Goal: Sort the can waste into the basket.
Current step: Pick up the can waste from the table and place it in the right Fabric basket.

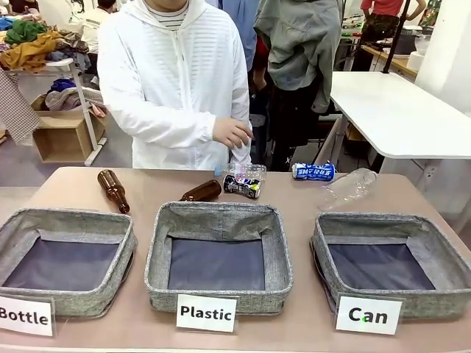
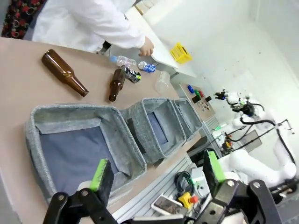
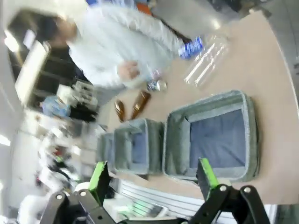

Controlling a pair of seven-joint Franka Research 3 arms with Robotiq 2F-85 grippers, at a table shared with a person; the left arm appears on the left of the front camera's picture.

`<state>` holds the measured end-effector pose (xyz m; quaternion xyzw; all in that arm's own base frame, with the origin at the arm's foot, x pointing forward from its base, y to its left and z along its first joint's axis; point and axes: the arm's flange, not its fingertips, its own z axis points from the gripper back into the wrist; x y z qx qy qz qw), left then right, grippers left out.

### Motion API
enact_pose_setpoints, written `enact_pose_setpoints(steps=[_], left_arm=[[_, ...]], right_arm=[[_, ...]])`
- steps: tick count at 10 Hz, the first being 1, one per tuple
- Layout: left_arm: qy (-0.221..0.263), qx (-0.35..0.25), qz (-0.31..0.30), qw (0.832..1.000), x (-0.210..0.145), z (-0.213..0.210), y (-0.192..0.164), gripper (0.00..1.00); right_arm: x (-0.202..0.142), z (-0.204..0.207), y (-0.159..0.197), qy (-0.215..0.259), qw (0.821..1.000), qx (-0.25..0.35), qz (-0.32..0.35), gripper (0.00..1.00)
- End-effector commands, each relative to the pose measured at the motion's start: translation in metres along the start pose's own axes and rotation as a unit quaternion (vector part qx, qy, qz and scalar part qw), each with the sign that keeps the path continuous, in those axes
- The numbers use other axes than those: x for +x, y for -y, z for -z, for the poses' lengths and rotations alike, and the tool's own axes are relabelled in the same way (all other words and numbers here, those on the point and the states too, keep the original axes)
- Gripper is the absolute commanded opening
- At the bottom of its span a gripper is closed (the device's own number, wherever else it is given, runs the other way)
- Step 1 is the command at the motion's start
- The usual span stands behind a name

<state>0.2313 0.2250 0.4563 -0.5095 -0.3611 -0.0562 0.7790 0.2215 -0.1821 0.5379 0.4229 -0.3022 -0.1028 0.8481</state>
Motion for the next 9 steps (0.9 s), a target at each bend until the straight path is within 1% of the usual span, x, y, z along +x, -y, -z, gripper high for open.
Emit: enact_pose_setpoints(steps=[1, 2, 3, 4, 5, 6, 7, 8, 9], left_arm=[[0.002, -0.001, 0.010, 1.000, 0.003, -0.001, 0.002, 1.00], [0.002, -0.001, 0.010, 1.000, 0.003, -0.001, 0.002, 1.00], [0.002, -0.001, 0.010, 1.000, 0.003, -0.001, 0.002, 1.00], [0.002, -0.001, 0.010, 1.000, 0.003, -0.001, 0.002, 1.00], [0.002, -0.001, 0.010, 1.000, 0.003, -0.001, 0.002, 1.00], [0.002, -0.001, 0.010, 1.000, 0.003, -0.001, 0.002, 1.00], [0.002, -0.001, 0.010, 1.000, 0.003, -0.001, 0.002, 1.00], [0.002, -0.001, 0.010, 1.000, 0.003, -0.001, 0.002, 1.00], [0.002, -0.001, 0.010, 1.000, 0.003, -0.001, 0.002, 1.00]], right_arm=[[0.048, 0.093, -0.076, -0.102, 0.983, -0.115, -0.105, 1.00], [0.062, 0.147, -0.100, -0.140, 0.970, -0.155, -0.127, 1.00], [0.071, 0.199, -0.117, -0.172, 0.953, -0.191, -0.161, 1.00], [0.069, 0.254, -0.133, -0.214, 0.934, -0.210, -0.193, 1.00], [0.060, 0.297, -0.146, -0.244, 0.917, -0.214, -0.230, 1.00], [0.054, 0.333, -0.158, -0.258, 0.907, -0.203, -0.263, 1.00], [0.051, 0.362, -0.160, -0.265, 0.898, -0.214, -0.278, 1.00], [0.047, 0.387, -0.156, -0.261, 0.895, -0.224, -0.285, 1.00], [0.041, 0.391, -0.152, -0.237, 0.905, -0.217, -0.280, 1.00]])
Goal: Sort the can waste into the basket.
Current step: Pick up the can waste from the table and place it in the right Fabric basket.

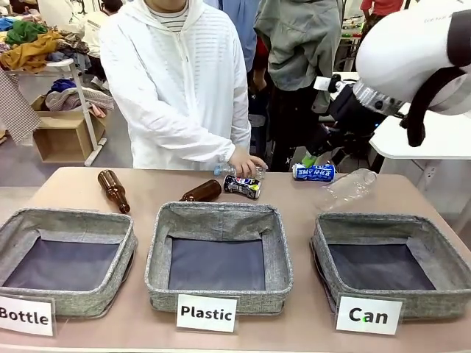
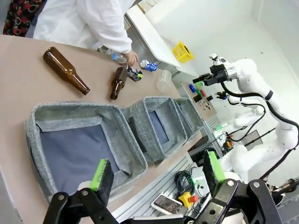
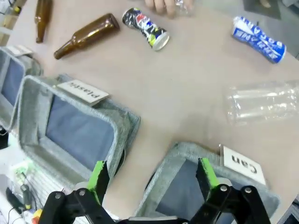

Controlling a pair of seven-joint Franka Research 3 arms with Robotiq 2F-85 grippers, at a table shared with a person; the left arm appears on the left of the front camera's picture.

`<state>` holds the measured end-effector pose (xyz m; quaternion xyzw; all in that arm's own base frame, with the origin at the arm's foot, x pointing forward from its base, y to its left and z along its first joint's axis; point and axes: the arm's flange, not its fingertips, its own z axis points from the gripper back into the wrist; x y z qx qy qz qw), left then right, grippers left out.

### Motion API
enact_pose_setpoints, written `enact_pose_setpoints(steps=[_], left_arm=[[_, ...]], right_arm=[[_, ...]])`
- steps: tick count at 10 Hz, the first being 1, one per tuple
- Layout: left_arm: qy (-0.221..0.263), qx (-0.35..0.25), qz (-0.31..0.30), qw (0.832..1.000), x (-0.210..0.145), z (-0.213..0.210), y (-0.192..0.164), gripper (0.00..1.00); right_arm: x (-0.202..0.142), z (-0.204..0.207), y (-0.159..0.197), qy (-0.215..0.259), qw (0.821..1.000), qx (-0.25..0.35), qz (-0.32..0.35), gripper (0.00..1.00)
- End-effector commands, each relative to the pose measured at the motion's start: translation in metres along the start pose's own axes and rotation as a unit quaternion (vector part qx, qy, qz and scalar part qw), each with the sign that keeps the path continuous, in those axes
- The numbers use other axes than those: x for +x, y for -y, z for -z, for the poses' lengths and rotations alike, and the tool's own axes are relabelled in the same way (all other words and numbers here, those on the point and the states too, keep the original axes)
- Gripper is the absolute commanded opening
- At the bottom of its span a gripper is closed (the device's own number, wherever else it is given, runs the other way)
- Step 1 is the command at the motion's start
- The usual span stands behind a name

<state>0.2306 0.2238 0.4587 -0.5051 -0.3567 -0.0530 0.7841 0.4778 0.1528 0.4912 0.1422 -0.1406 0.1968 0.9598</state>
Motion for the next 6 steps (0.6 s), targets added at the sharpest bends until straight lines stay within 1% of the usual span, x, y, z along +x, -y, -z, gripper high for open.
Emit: enact_pose_setpoints(steps=[1, 2, 3, 4, 5, 6], left_arm=[[0.006, -0.008, 0.013, 1.000, 0.002, -0.001, -0.001, 1.00], [0.006, -0.008, 0.013, 1.000, 0.002, -0.001, -0.001, 1.00], [0.006, -0.008, 0.013, 1.000, 0.002, -0.001, -0.001, 1.00], [0.006, -0.008, 0.013, 1.000, 0.002, -0.001, -0.001, 1.00], [0.006, -0.008, 0.013, 1.000, 0.002, -0.001, -0.001, 1.00], [0.006, -0.008, 0.013, 1.000, 0.002, -0.001, -0.001, 1.00]], right_arm=[[-0.007, -0.012, -0.001, -0.009, 1.000, 0.005, 0.003, 1.00], [-0.007, -0.012, -0.001, -0.009, 1.000, 0.005, 0.003, 1.00], [0.000, 0.002, 0.001, 0.000, 1.000, 0.000, 0.000, 1.00], [0.001, 0.005, 0.004, 0.038, 0.997, 0.031, -0.060, 1.00], [0.022, 0.021, 0.007, 0.048, 0.991, 0.052, -0.114, 1.00], [0.043, 0.037, 0.008, 0.034, 0.988, 0.060, -0.138, 1.00]])
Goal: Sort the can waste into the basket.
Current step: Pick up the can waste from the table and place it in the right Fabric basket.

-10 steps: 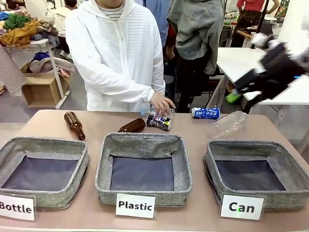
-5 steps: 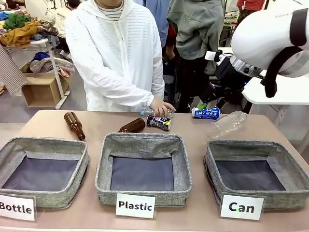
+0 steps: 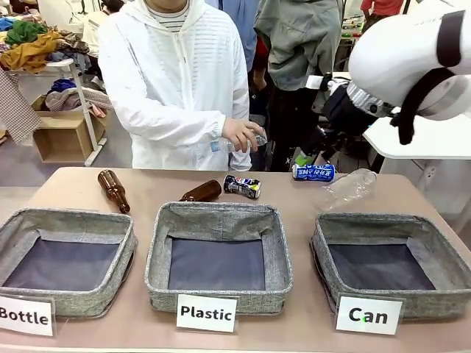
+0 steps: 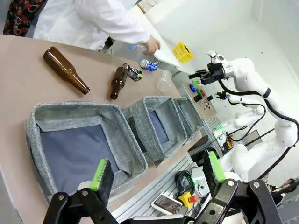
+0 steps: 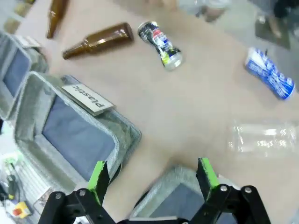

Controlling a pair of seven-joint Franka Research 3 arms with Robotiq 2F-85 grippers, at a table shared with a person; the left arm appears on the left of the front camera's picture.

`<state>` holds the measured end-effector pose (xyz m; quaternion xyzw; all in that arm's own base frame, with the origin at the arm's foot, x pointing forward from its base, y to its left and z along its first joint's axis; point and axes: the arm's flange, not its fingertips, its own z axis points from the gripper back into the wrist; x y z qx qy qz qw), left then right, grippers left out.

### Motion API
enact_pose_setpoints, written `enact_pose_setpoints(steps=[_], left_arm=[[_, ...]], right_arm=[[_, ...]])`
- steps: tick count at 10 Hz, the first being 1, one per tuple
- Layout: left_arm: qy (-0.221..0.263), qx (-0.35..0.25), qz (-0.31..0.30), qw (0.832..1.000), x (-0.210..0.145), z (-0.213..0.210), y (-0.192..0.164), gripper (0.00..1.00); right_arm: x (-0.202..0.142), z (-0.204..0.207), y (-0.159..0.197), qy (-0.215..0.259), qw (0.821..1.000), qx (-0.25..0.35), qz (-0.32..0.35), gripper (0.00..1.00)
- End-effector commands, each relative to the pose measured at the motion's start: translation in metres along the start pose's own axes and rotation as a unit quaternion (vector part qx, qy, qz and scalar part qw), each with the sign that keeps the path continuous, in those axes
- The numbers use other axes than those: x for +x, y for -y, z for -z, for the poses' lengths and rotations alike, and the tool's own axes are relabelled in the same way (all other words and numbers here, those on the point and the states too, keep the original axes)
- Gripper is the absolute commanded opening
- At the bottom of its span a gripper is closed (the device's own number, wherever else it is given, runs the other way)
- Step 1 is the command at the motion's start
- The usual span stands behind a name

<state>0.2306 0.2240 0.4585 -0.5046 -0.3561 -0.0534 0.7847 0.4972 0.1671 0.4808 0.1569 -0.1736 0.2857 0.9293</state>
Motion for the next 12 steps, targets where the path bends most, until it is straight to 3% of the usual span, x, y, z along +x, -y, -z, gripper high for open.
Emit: enact_pose_setpoints(steps=[1, 3, 4, 6, 8, 10, 12], left_arm=[[0.007, -0.009, 0.013, 1.000, 0.002, -0.001, -0.001, 1.00], [0.007, -0.009, 0.013, 1.000, 0.002, -0.001, -0.001, 1.00], [0.007, -0.009, 0.013, 1.000, 0.002, -0.001, -0.001, 1.00], [0.007, -0.009, 0.013, 1.000, 0.002, -0.001, -0.001, 1.00], [0.007, -0.009, 0.013, 1.000, 0.002, -0.001, -0.001, 1.00], [0.007, -0.009, 0.013, 1.000, 0.002, -0.001, -0.001, 1.00], [0.007, -0.009, 0.013, 1.000, 0.002, -0.001, -0.001, 1.00]], right_arm=[[0.012, 0.002, 0.021, 0.006, 0.997, 0.057, -0.045, 1.00], [-0.074, -0.095, 0.035, 0.056, 0.994, 0.096, -0.003, 1.00], [-0.118, -0.124, 0.039, 0.075, 0.992, 0.097, 0.012, 1.00], [-0.193, -0.152, 0.049, 0.141, 0.982, 0.109, 0.054, 1.00], [-0.248, -0.162, 0.064, 0.241, 0.958, 0.120, 0.099, 1.00], [-0.269, -0.159, 0.077, 0.292, 0.941, 0.122, 0.118, 1.00], [-0.262, -0.158, 0.079, 0.295, 0.943, 0.105, 0.116, 1.00]])
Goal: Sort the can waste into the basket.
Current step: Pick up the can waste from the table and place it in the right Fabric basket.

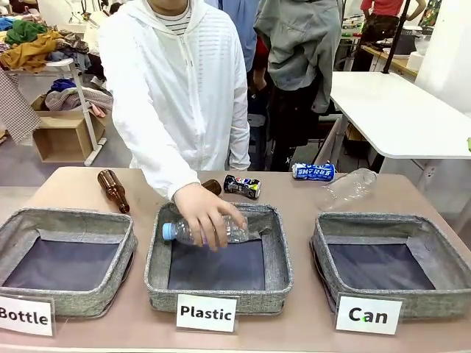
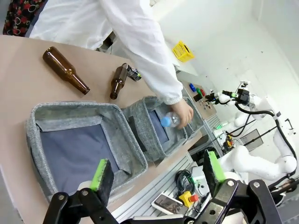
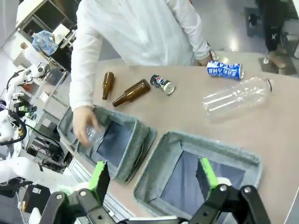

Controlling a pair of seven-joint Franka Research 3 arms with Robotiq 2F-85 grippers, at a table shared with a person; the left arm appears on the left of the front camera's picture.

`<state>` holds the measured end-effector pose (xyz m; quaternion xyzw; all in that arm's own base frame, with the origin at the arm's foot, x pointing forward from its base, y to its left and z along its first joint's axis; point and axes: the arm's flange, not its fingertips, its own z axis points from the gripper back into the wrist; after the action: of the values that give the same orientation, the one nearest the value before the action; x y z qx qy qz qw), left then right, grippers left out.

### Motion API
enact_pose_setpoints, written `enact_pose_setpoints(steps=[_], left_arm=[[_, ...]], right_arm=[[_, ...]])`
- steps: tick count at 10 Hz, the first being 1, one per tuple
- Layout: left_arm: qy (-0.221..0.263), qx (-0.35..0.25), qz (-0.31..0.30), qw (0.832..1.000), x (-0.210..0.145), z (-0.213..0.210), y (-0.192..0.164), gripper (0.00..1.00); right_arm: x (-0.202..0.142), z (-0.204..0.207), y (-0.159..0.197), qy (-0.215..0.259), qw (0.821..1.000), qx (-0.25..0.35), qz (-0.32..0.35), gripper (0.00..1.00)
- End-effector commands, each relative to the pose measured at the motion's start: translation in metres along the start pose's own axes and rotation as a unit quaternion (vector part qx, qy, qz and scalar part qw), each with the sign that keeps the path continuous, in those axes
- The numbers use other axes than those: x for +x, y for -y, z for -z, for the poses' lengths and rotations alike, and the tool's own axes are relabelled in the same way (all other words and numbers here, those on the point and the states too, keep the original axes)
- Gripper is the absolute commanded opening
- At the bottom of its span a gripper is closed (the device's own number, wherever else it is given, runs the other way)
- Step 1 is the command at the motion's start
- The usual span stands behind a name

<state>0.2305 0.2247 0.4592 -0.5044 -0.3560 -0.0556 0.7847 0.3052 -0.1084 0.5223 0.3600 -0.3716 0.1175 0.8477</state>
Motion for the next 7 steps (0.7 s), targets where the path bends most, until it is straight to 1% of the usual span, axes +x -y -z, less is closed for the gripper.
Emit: enact_pose_setpoints(steps=[1, 3, 4, 6, 7], left_arm=[[0.008, -0.008, 0.011, 1.000, 0.001, -0.001, -0.001, 1.00], [0.008, -0.008, 0.011, 1.000, 0.001, -0.001, -0.001, 1.00], [0.008, -0.008, 0.011, 1.000, 0.001, -0.001, -0.001, 1.00], [0.008, -0.008, 0.011, 1.000, 0.001, -0.001, -0.001, 1.00], [0.008, -0.008, 0.011, 1.000, 0.001, -0.001, -0.001, 1.00]], right_arm=[[-0.013, 0.037, -0.012, 0.004, 0.999, -0.008, -0.037, 1.00], [0.012, 0.070, -0.028, -0.032, 0.997, -0.023, -0.071, 1.00], [0.025, 0.093, -0.036, -0.063, 0.994, -0.041, -0.083, 1.00], [0.054, 0.147, -0.058, -0.121, 0.982, -0.056, -0.135, 1.00], [0.063, 0.169, -0.065, -0.149, 0.974, -0.069, -0.154, 1.00]])
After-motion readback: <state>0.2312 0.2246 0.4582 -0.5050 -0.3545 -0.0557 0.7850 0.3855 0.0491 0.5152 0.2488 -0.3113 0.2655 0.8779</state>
